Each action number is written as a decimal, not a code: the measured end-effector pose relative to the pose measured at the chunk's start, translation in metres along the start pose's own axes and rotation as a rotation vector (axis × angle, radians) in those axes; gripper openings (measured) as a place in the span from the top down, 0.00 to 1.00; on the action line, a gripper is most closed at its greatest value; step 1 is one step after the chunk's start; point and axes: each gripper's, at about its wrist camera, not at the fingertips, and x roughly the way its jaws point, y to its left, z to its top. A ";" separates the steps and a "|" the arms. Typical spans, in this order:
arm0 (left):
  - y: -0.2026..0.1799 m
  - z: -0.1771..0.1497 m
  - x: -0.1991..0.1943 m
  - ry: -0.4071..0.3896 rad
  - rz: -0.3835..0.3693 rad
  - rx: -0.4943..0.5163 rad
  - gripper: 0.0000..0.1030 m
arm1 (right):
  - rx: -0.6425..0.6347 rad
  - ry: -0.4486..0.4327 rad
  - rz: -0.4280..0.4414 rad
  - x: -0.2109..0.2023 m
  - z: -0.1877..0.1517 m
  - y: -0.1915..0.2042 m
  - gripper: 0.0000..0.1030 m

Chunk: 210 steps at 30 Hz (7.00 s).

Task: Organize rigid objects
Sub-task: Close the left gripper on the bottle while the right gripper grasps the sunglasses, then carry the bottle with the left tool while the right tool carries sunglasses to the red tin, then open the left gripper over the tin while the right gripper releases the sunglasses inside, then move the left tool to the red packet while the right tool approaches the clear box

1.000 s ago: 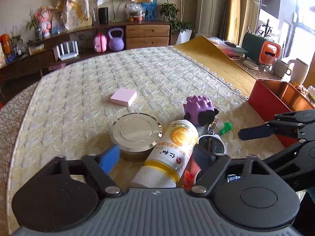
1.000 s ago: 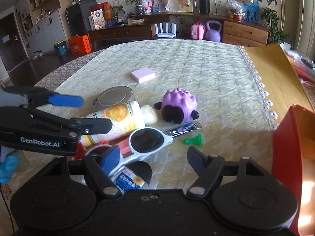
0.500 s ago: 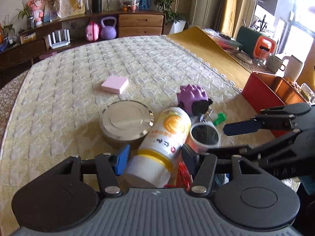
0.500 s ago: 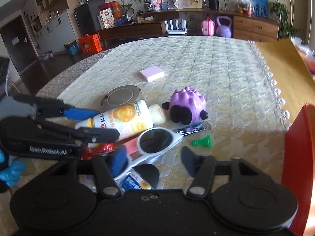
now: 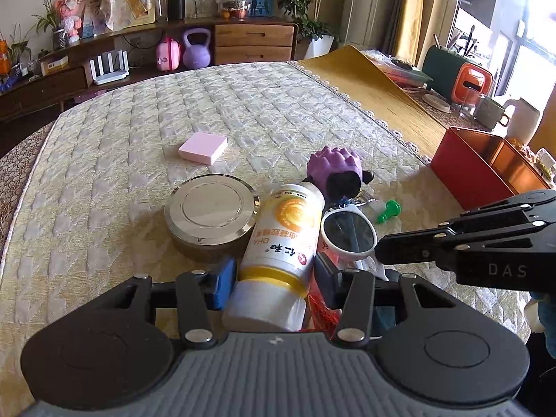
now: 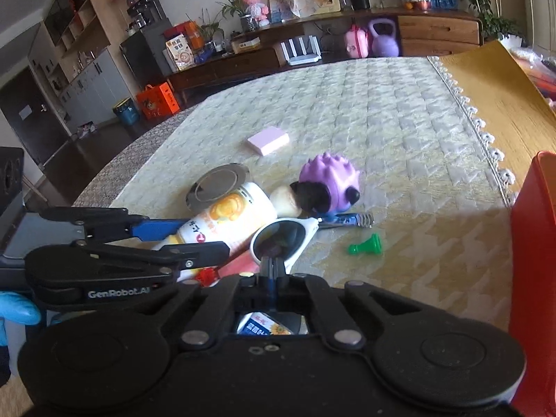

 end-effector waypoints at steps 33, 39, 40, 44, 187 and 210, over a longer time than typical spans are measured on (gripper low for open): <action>-0.003 0.001 0.001 -0.006 -0.002 -0.023 0.55 | 0.211 0.012 0.098 0.003 0.004 -0.011 0.95; -0.005 0.006 -0.014 -0.028 0.016 -0.043 0.55 | 0.236 -0.041 0.113 -0.020 0.005 -0.011 0.95; -0.005 0.007 -0.018 -0.034 0.018 -0.053 0.55 | 0.237 -0.051 0.115 -0.025 0.006 -0.011 0.95; -0.008 0.014 -0.031 -0.048 0.016 -0.074 0.55 | 0.273 -0.083 0.133 -0.041 0.013 -0.016 0.95; -0.079 0.008 -0.091 -0.044 0.026 0.006 0.20 | 0.041 -0.130 -0.115 -0.139 -0.030 -0.030 0.02; 0.003 -0.048 -0.054 0.007 0.139 -0.107 0.20 | -0.053 -0.028 -0.128 -0.069 -0.038 0.012 0.01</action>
